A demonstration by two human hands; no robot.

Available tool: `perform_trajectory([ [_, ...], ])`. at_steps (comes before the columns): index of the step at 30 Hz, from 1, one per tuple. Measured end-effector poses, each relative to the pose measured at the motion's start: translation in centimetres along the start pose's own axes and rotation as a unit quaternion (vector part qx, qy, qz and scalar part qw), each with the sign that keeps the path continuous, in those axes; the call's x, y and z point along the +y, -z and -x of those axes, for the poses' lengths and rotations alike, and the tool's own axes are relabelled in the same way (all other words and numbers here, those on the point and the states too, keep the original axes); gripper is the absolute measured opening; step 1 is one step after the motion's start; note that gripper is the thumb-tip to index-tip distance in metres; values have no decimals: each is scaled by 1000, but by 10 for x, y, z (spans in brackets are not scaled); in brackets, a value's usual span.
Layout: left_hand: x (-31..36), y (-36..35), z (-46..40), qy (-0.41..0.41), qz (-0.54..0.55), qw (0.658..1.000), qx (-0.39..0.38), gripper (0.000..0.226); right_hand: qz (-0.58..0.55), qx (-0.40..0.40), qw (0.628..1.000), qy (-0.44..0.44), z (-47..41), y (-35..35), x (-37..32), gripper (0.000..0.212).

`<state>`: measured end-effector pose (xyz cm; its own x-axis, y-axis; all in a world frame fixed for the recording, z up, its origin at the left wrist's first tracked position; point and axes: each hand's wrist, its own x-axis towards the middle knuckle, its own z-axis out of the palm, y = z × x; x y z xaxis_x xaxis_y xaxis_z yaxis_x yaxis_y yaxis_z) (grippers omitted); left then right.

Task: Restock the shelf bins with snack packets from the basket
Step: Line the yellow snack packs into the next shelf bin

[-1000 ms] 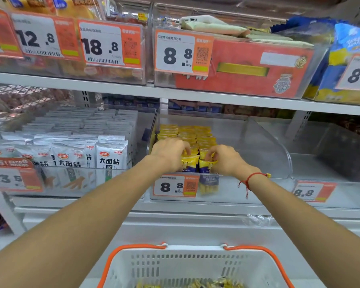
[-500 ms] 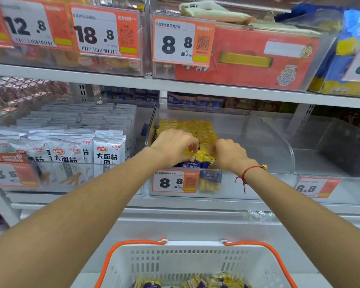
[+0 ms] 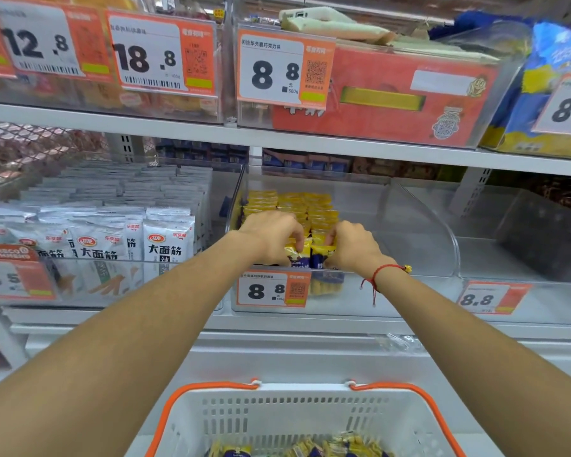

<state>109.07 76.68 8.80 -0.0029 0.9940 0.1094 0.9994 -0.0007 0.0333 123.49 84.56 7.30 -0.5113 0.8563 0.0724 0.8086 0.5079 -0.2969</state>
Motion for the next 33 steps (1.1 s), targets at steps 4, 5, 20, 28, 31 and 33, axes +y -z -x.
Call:
perform_trajectory([
  [4,3,-3,-2,11,-6,1000,14,22,-56,-54,997,-23,-4,5,0,31],
  [5,2,-4,-1,14,-1,1000,8,21,-74,-64,995,-26,-2,6,0,33],
  [20,58,-13,121,160,263,935,177,21,-247,109,962,31,127,-10,24,16],
  [28,82,-124,180,244,329,911,-48,21,-199,-167,965,-38,197,-101,62,13],
  [31,86,-170,198,272,379,878,-106,19,-169,-216,959,-79,223,-144,78,13],
  [33,94,-198,213,294,405,854,-139,21,-150,-246,952,-107,243,-173,87,16],
])
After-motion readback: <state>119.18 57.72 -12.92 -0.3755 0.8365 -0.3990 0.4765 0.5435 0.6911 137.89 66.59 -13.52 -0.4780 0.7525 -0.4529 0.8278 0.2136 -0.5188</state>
